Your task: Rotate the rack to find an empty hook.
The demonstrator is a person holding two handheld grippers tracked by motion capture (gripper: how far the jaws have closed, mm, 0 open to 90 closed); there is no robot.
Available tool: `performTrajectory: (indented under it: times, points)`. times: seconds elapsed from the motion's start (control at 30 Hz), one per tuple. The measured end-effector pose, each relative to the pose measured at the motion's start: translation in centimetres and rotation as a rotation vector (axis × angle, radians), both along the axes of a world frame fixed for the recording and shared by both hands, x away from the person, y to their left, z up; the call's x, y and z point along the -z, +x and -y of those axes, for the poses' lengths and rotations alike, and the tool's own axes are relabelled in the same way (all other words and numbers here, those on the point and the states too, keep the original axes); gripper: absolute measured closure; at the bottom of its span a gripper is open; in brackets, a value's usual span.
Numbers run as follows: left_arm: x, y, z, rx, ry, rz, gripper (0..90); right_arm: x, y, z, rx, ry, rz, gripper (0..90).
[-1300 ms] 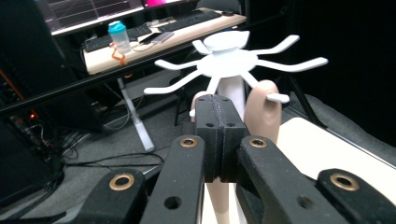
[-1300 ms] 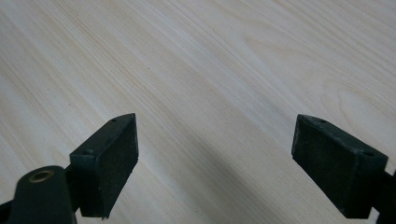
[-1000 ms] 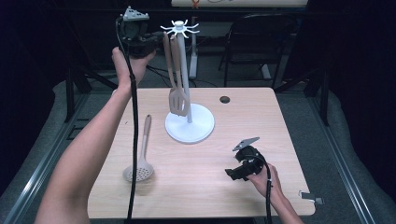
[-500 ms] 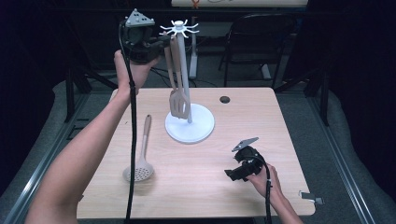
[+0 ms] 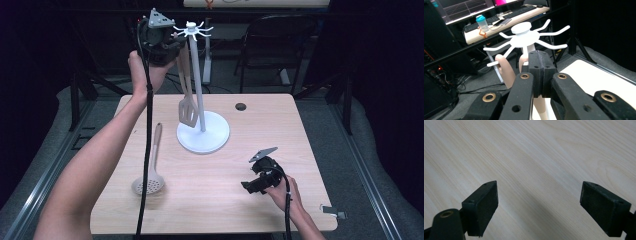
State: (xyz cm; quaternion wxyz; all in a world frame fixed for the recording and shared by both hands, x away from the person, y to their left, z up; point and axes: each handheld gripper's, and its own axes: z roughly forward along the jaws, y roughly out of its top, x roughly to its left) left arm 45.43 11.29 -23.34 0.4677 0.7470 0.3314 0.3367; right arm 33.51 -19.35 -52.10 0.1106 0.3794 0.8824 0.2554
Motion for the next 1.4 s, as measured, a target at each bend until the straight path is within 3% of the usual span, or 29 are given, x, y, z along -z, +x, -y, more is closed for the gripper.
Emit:
performTrajectory:
  times: [0.47, 0.63, 1.2, 1.3, 1.4]
  points:
    - [-0.1, 1.1, -1.1, -0.049, -0.02, -0.017, 90.0, 0.1, -0.1, -0.1, 0.006, 0.013, 0.0, 14.8]
    - [0.0, 1.3, -1.4, -0.059, -0.022, -0.02, 90.0, -0.1, 0.0, -0.1, -0.006, -0.004, -0.004, 14.8]
    - [0.2, 0.6, -2.4, -0.045, -0.042, -0.029, 84.3, -0.1, -0.1, -0.1, -0.008, -0.003, -0.003, 14.8]
    - [0.5, 0.3, -2.7, -0.029, -0.049, -0.044, 80.4, -0.1, -0.1, -0.1, -0.01, -0.003, -0.002, 14.9]
    - [1.0, 0.0, -3.0, -0.026, -0.046, -0.074, 67.0, -0.1, -0.1, -0.1, -0.005, -0.003, -0.005, 14.9]
